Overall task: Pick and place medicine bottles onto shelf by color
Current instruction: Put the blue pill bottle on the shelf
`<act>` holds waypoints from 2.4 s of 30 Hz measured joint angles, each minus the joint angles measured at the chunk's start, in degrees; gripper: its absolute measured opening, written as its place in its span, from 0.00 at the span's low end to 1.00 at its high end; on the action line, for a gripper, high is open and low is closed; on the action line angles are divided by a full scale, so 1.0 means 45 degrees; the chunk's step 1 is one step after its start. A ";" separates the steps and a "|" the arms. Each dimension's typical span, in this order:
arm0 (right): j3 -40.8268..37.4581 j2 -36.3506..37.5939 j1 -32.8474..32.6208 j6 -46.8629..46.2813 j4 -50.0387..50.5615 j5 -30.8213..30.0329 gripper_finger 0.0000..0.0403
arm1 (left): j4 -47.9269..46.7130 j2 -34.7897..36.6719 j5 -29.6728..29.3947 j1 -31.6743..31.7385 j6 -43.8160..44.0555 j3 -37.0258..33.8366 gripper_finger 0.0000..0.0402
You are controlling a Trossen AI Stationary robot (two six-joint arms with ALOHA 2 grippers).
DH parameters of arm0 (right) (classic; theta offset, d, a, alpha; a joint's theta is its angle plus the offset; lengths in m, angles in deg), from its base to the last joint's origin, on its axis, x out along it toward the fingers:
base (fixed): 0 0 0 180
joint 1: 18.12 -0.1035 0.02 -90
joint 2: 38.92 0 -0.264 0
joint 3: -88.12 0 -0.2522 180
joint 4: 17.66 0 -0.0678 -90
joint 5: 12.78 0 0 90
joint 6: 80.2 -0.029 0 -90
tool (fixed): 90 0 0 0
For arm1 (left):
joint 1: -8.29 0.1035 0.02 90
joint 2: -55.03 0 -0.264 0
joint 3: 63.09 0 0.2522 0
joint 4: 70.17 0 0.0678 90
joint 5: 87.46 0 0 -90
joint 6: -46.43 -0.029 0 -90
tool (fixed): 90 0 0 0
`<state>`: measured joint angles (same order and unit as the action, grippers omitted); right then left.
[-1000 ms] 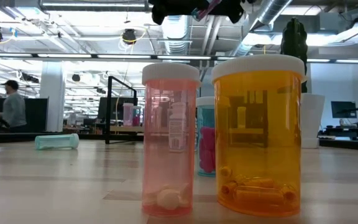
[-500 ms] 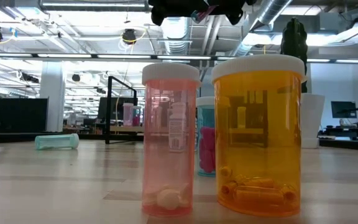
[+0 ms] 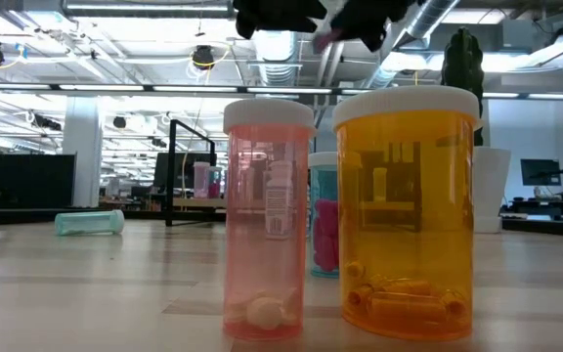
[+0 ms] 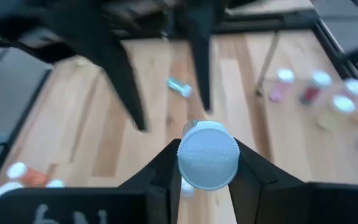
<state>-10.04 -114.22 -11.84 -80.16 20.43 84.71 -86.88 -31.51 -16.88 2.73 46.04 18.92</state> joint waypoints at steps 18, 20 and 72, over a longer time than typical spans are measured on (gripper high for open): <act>-0.0012 -0.2402 0.4930 -0.0005 0.1836 -0.1706 0.31 | -0.3972 -0.0005 -0.2435 0.0145 0.4091 0.0000 0.60; -0.0010 -0.2907 0.5471 -0.0005 0.1651 -0.1705 0.31 | -0.4193 -0.0010 -0.2521 0.0145 0.4355 0.0000 0.60; 0.4771 -0.7943 0.5973 0.3963 0.4060 -0.2987 0.32 | -0.5081 -0.0010 -0.2463 0.0243 0.4473 0.0005 0.59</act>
<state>11.43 -149.97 15.05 -62.33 38.71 71.27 -109.74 -31.55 -27.96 3.83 66.17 18.94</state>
